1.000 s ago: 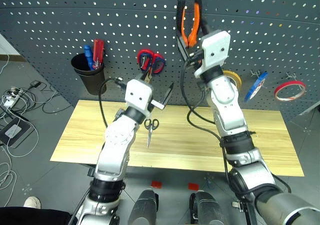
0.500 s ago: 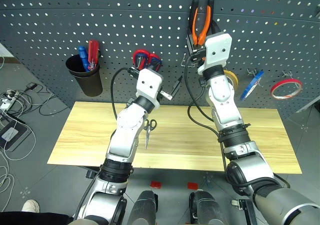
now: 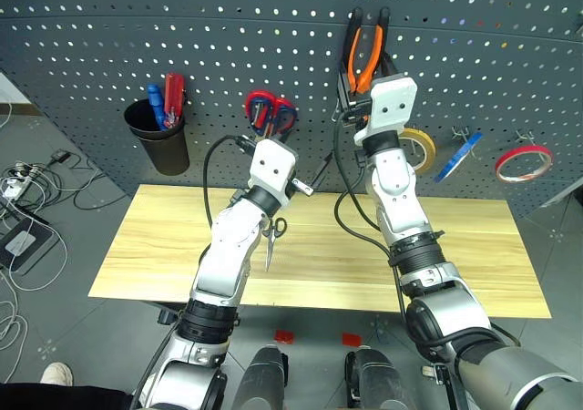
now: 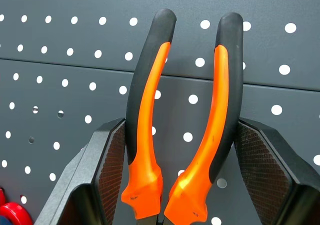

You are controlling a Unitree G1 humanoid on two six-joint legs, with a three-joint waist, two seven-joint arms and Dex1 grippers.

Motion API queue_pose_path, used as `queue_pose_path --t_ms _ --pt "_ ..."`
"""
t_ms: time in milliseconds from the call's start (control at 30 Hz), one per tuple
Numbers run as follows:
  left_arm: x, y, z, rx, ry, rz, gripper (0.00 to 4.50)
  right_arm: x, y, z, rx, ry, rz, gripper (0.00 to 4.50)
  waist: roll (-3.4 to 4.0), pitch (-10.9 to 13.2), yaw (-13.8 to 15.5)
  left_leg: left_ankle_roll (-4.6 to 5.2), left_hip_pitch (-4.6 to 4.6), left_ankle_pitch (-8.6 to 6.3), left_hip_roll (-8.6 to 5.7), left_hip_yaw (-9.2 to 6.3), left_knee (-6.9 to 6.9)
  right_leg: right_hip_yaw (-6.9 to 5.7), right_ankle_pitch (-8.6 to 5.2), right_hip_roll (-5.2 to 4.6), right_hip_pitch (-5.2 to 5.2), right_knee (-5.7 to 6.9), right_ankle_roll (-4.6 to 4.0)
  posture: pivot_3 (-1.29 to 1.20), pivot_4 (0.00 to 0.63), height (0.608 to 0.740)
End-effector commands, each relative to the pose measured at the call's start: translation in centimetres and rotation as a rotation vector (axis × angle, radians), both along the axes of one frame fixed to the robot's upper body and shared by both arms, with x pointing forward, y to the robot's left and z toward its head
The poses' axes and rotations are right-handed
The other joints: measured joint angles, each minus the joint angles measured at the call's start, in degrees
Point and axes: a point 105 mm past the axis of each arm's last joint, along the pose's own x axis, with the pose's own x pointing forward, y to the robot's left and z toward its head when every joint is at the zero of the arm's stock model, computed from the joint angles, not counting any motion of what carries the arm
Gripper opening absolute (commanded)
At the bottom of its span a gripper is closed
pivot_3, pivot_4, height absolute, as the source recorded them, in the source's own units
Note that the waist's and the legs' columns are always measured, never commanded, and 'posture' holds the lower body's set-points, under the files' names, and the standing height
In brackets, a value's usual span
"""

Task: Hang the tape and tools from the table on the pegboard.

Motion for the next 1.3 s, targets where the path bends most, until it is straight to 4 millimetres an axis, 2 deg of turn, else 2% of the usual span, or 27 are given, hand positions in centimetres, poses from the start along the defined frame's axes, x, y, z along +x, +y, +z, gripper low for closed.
queue_pose_path --t_ms 33,367,667,733,833,933,1167,1300 --pt "-0.8 -0.2 1.2 -0.004 -0.047 -0.016 4.50 0.6 -0.1 -0.9 0.002 0.036 -0.020 2.99 0.00 0.00 0.00 0.00 0.02 0.00 0.00 0.00 0.00 0.00 0.00 0.00 0.02 0.01 0.00 0.22 0.204 0.740" --pt "-0.8 -0.1 1.4 -0.017 -0.041 -0.013 4.50 1.0 -0.2 0.3 0.004 -0.005 -0.044 2.99 0.02 0.02 0.03 0.00 0.04 0.00 0.00 0.02 -0.01 0.03 0.00 0.00 0.01 0.02 0.00 0.22 0.214 0.740" --pt "-0.9 0.1 1.3 -0.019 -0.031 -0.005 4.50 1.3 0.2 -0.1 0.021 0.026 -0.036 2.99 0.02 0.02 0.03 0.00 -0.01 0.00 0.00 0.02 0.00 0.03 0.00 0.00 -0.03 0.06 0.00 0.22 0.228 0.740" --pt "-0.9 0.2 1.3 -0.018 -0.030 -0.002 4.50 1.2 0.2 -0.4 0.012 0.029 -0.037 3.72 0.03 0.02 0.01 0.00 0.00 0.00 0.00 0.02 0.00 0.04 0.00 0.00 -0.03 0.06 0.00 0.22 0.228 0.740" --pt "-0.8 0.2 1.2 -0.017 -0.028 -0.002 4.50 1.1 0.2 -0.9 0.008 0.035 -0.032 4.46 0.03 0.02 0.06 0.01 -0.01 0.00 0.00 0.01 0.00 0.03 0.00 0.00 -0.03 0.06 0.00 0.21 0.232 0.740" --pt "-0.8 0.1 1.2 -0.018 -0.025 -0.002 4.50 0.8 -0.1 -1.1 0.003 0.034 -0.033 4.46 0.03 0.03 0.15 0.01 -0.01 -0.01 -0.01 0.00 0.00 0.03 0.00 -0.01 -0.02 0.04 0.00 0.21 0.231 0.740" --pt "-1.3 0.0 0.6 -0.017 -0.005 -0.010 4.50 -0.9 -0.2 -2.4 -0.029 0.076 0.056 4.46 0.05 0.07 0.07 0.02 -0.01 -0.01 0.00 0.00 -0.01 0.04 0.00 -0.01 -0.02 0.01 0.00 0.18 0.244 0.740" --pt "-2.1 0.4 -0.6 -0.007 0.033 -0.016 4.50 -3.9 -0.6 -3.8 -0.108 0.124 0.178 4.46 0.13 0.14 -0.02 0.04 -0.06 -0.02 0.01 -0.08 -0.02 0.04 0.00 -0.01 -0.01 -0.05 0.00 0.15 0.254 0.740"
